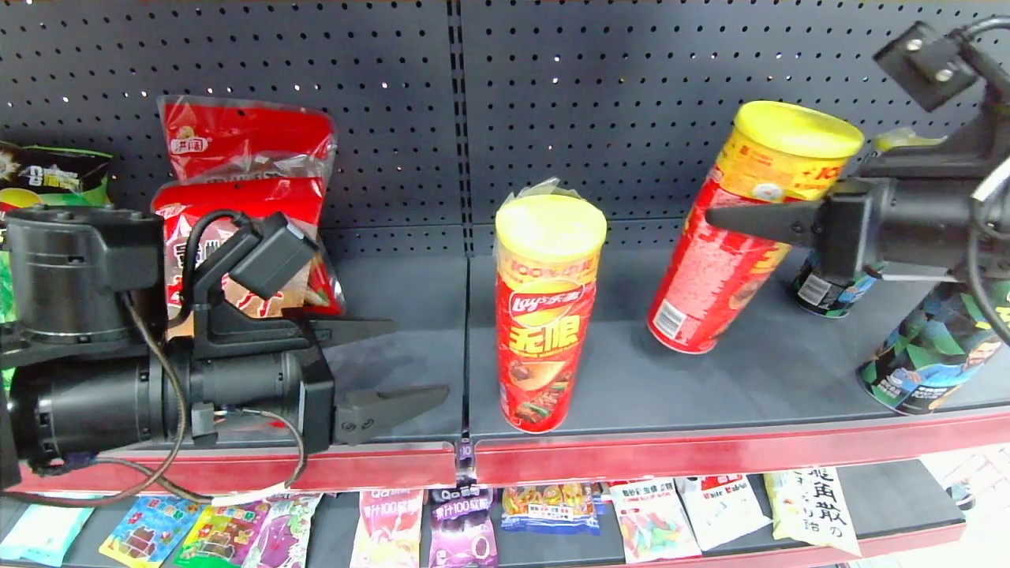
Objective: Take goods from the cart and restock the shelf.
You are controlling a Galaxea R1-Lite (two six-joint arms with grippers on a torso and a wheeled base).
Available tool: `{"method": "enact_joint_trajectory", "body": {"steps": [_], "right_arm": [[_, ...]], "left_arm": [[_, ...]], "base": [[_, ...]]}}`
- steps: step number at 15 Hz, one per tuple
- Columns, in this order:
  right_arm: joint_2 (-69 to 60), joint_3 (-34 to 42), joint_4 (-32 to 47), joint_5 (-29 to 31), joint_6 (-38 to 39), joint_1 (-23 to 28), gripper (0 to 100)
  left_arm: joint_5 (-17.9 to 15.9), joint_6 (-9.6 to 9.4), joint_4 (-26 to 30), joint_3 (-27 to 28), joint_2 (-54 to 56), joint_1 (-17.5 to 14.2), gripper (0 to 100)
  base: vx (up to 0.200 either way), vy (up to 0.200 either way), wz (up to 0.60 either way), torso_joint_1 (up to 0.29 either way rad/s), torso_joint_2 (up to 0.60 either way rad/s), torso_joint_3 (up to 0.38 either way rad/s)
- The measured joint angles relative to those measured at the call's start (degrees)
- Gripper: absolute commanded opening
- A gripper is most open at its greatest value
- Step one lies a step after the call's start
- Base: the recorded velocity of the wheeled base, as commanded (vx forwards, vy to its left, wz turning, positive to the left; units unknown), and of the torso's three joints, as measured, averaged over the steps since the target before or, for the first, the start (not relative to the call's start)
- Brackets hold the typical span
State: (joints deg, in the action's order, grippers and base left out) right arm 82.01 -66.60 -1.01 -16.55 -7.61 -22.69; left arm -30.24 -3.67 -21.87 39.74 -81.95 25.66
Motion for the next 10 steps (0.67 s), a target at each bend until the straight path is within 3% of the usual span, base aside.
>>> {"method": "enact_joint_trajectory", "body": {"steps": [4, 10], "right_arm": [[9.8, -9.9, 0.0, 0.0, -0.6, -3.0, 0], [20.4, -19.8, 0.1, -0.1, -0.7, -7.3, 0]], "left_arm": [[-0.2, -0.43, 0.0, -1.4, 1.8, -2.6, 100], [0.0, -0.10, 0.2, -3.6, 4.4, -3.2, 100]], "base": [[0.000, 0.000, 0.00, 0.000, 0.00, 0.000], [0.000, 0.000, 0.00, 0.000, 0.00, 0.000]]}}
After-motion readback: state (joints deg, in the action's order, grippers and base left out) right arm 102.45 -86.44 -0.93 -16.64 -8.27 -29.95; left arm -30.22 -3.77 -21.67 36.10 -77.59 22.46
